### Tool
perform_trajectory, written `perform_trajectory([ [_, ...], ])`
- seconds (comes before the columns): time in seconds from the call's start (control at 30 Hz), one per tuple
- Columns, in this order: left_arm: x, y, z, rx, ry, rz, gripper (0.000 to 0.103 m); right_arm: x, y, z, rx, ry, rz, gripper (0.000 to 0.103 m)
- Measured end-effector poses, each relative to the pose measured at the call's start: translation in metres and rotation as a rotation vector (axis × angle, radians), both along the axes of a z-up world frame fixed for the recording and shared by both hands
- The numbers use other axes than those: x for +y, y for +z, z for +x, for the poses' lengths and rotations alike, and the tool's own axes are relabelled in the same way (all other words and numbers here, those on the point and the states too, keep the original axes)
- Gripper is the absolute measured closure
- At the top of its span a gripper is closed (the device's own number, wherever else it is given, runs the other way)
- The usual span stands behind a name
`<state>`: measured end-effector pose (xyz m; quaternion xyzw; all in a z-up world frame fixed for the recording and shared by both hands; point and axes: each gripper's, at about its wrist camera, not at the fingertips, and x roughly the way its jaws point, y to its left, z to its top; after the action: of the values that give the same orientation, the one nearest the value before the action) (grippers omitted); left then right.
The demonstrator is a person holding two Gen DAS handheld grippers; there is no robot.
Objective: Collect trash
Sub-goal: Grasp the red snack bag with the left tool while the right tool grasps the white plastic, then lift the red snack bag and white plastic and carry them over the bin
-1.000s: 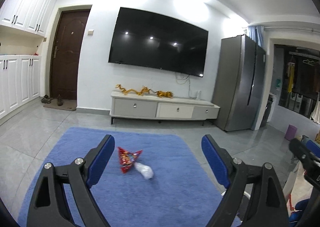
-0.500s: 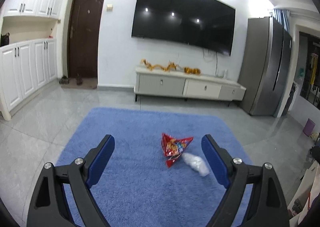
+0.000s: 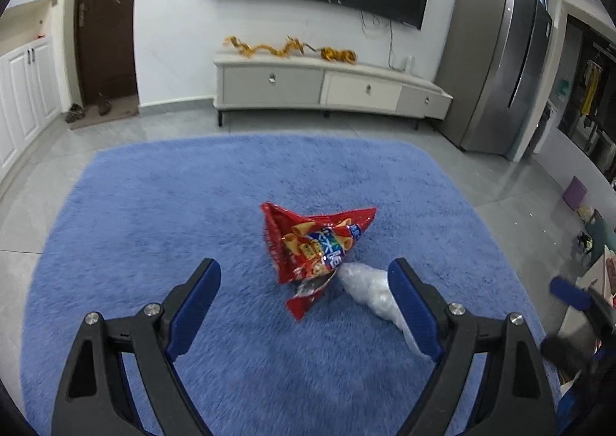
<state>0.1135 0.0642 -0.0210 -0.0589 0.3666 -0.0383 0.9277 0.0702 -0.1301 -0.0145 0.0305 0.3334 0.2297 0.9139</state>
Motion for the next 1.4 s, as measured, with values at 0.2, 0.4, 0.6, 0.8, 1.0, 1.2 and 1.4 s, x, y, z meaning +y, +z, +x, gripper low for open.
perform_trajectory([
  [0.2,0.004,-0.02,0.04,0.059,-0.007,-0.014,0.015,0.03,-0.021,0.021,0.073,0.138,-0.003,0.0],
  [0.4,0.026,-0.027,0.059,0.07,0.023,-0.077,0.02,0.057,-0.028,0.042,0.107,0.226,-0.019,0.005],
  [0.6,0.036,-0.031,0.061,0.071,0.01,-0.1,0.042,0.075,-0.038,0.067,0.155,0.242,-0.015,0.038],
  [0.8,0.035,-0.038,0.06,0.088,-0.008,-0.097,0.08,0.076,-0.051,0.075,0.208,0.235,-0.024,0.073],
  [1.0,0.034,-0.036,0.045,0.083,-0.004,-0.11,0.092,0.058,-0.042,0.059,0.182,0.199,0.005,0.075],
  [1.2,0.02,-0.017,0.013,0.047,-0.021,-0.102,0.094,0.028,-0.026,0.036,0.154,0.136,0.034,0.075],
  [1.4,-0.011,0.004,-0.03,0.002,-0.056,-0.045,0.095,-0.012,-0.01,-0.005,0.121,0.055,0.066,0.075],
])
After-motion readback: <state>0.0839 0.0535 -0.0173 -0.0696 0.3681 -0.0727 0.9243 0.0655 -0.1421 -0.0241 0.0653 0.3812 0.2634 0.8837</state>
